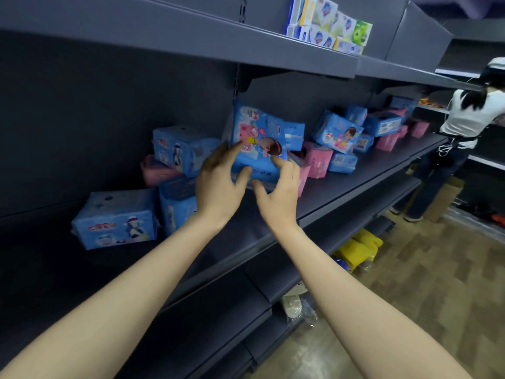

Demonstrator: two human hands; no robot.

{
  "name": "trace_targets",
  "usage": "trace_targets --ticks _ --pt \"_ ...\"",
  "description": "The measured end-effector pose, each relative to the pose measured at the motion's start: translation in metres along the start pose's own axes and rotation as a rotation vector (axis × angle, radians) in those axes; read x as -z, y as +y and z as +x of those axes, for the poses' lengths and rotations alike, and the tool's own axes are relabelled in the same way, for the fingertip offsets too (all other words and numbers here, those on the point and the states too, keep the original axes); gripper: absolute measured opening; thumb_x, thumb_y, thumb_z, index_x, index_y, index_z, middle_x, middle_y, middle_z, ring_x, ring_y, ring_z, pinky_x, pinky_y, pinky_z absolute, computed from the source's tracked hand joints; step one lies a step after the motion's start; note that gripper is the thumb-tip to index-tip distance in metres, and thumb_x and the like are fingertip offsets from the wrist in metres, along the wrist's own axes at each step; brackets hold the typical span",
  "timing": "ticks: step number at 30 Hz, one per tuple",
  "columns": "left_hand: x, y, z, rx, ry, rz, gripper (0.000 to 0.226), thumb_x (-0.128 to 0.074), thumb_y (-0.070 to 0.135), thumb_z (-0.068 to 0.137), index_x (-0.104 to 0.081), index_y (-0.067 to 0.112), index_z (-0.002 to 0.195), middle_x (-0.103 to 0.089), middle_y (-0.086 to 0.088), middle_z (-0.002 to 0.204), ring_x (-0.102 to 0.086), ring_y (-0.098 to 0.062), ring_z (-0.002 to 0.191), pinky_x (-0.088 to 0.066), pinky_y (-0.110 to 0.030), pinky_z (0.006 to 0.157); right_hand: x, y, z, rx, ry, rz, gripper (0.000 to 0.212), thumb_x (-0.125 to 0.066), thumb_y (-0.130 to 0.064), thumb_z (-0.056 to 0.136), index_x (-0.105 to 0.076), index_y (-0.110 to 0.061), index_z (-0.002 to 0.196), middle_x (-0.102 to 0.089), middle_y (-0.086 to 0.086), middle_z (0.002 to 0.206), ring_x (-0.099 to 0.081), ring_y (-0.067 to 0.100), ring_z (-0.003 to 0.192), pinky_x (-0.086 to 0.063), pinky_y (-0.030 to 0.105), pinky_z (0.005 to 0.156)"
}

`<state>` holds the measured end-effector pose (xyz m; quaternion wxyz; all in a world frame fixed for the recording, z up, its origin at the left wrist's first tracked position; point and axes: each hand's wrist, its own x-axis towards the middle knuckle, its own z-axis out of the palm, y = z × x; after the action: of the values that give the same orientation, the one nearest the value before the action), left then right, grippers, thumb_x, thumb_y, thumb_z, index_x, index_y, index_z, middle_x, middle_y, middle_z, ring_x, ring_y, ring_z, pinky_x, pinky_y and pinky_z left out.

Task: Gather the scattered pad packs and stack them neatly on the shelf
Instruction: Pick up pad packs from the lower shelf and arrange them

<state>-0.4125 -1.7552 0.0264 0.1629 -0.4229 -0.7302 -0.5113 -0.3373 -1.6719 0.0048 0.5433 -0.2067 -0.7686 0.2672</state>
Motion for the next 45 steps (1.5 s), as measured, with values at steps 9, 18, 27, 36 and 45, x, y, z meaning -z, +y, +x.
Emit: trace_targets --ticks 9,18,27,36,45 --pt "-0.054 0.0 -0.014 0.05 -0.053 0.082 0.039 -0.056 0.013 0.09 -0.056 0.018 0.128 -0.06 -0.005 0.126 -0.057 -0.032 0.108 -0.049 -0.039 0.084 0.025 0.066 0.009 -0.148 -0.29 -0.03 0.047 -0.071 -0.006 0.079 -0.047 0.001 0.119 -0.045 0.01 0.119 -0.039 0.01 0.105 -0.027 0.006 0.078" --pt "-0.08 -0.023 -0.034 0.174 -0.174 0.143 0.047 -0.057 0.009 0.089 -0.049 0.017 0.134 -0.054 -0.007 0.133 -0.055 -0.029 0.114 -0.046 -0.036 0.092 0.009 0.102 0.004 -0.172 -0.471 -0.133 0.048 -0.068 -0.01 0.083 -0.045 -0.003 0.125 -0.042 0.013 0.129 -0.044 0.025 0.117 -0.032 0.018 0.084" --pt "-0.078 -0.031 -0.03 0.117 -0.09 0.208 0.043 -0.066 -0.001 0.075 -0.062 0.007 0.118 -0.046 -0.015 0.135 -0.042 -0.034 0.127 -0.039 -0.04 0.099 -0.014 0.078 0.014 0.087 -0.37 -0.293 0.059 -0.064 -0.021 0.05 -0.059 -0.005 0.106 -0.054 0.029 0.117 -0.052 0.052 0.102 -0.047 0.057 0.085" --pt "-0.02 -0.041 0.005 0.05 0.158 0.274 0.039 -0.063 0.0 0.074 -0.062 0.002 0.113 -0.05 -0.02 0.125 -0.048 -0.035 0.119 -0.038 -0.029 0.088 -0.045 0.037 0.034 0.182 -0.406 -0.181 0.06 -0.071 -0.009 0.061 -0.056 -0.004 0.119 -0.047 0.025 0.13 -0.044 0.046 0.116 -0.04 0.055 0.095" --pt "0.013 -0.056 0.02 0.252 0.138 0.339 0.074 -0.07 0.011 0.075 -0.036 0.01 0.14 -0.028 -0.02 0.141 -0.034 -0.038 0.126 -0.031 -0.041 0.106 -0.08 0.014 0.048 0.102 -0.524 0.008 0.07 -0.07 -0.011 0.077 -0.04 -0.008 0.14 -0.033 0.025 0.139 -0.034 0.043 0.128 -0.037 0.052 0.101"
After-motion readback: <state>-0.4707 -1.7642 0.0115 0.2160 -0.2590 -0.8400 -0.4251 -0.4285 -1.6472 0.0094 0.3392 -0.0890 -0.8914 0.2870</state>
